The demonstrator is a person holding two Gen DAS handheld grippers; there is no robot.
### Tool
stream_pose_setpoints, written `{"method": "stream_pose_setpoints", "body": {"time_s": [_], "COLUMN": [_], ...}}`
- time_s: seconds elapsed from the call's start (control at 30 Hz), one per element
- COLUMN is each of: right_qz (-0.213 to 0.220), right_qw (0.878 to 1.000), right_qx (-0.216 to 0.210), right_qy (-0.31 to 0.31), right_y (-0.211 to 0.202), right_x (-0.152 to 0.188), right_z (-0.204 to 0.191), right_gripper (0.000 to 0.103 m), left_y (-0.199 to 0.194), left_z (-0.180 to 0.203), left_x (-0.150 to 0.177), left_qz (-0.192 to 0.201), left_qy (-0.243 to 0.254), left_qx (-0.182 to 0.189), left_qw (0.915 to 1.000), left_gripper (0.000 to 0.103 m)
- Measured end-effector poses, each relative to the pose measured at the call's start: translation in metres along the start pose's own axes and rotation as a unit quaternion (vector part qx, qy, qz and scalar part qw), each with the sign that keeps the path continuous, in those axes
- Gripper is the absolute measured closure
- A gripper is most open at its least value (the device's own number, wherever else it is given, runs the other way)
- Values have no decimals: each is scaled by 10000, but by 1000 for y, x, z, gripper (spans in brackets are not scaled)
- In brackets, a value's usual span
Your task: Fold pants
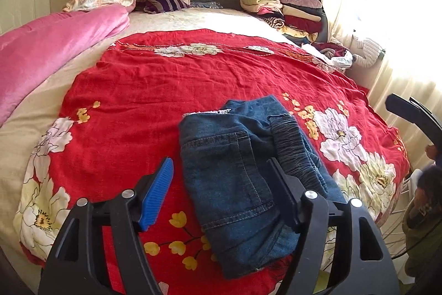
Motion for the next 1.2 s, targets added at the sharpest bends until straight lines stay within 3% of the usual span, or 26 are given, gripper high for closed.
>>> {"method": "stream_pose_setpoints", "body": {"time_s": [0.13, 0.2, 0.43, 0.53, 0.67, 0.73, 0.77, 0.8, 0.83, 1.0, 1.2], "right_qz": [-436, -758, -1544, -1705, -1745, -1749, -1738, -1717, -1735, -1449, -1098], "right_qw": [9952, 9880, 9593, 9550, 9571, 9584, 9600, 9606, 9589, 9701, 9817], "right_qx": [606, 854, 685, 530, 393, 364, 329, 160, -91, -22, -94], "right_qy": [633, 1037, 2264, 2370, 2278, 2225, 2170, 2177, 2244, 1948, 1553], "right_y": [30, 48, 102, 113, 122, 125, 125, 125, 127, 119, 109], "right_x": [9, 19, 54, 65, 69, 70, 69, 69, 66, 54, 22], "right_z": [40, 63, 114, 116, 113, 112, 110, 107, 104, 81, 61], "right_gripper": [19, 20, 27, 29, 29, 32, 38, 66, 79, 85, 86], "left_y": [12, 23, 56, 64, 73, 74, 74, 73, 72, 57, 40], "left_z": [-4, -7, -10, -11, -12, -8, -5, -2, 1, 5, -4], "left_x": [5, 11, 26, 29, 33, 33, 33, 32, 30, 21, -1], "left_qz": [-135, -292, -626, -635, -578, -549, -538, -530, -523, -403, -108], "left_qy": [-18, -68, -218, -366, -672, -793, -779, -708, -649, -491, -474], "left_qx": [-94, -125, -18, 100, 392, 575, 605, 572, 536, 405, 302], "left_qw": [9999, 9995, 9978, 9973, 9953, 9937, 9937, 9944, 9951, 9972, 9984], "left_gripper": [32, 25, 24, 24, 27, 44, 50, 57, 60, 74, 76]}}
Point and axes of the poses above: each gripper's, at about its wrist camera, not at the fingertips, and y roughly the way its jaws point, z to its right, x to its underside, the point moved 4 cm from there along y, roughly the way its jaws point, and after that the axes turned 14 degrees about y, right-handed, at the moved point
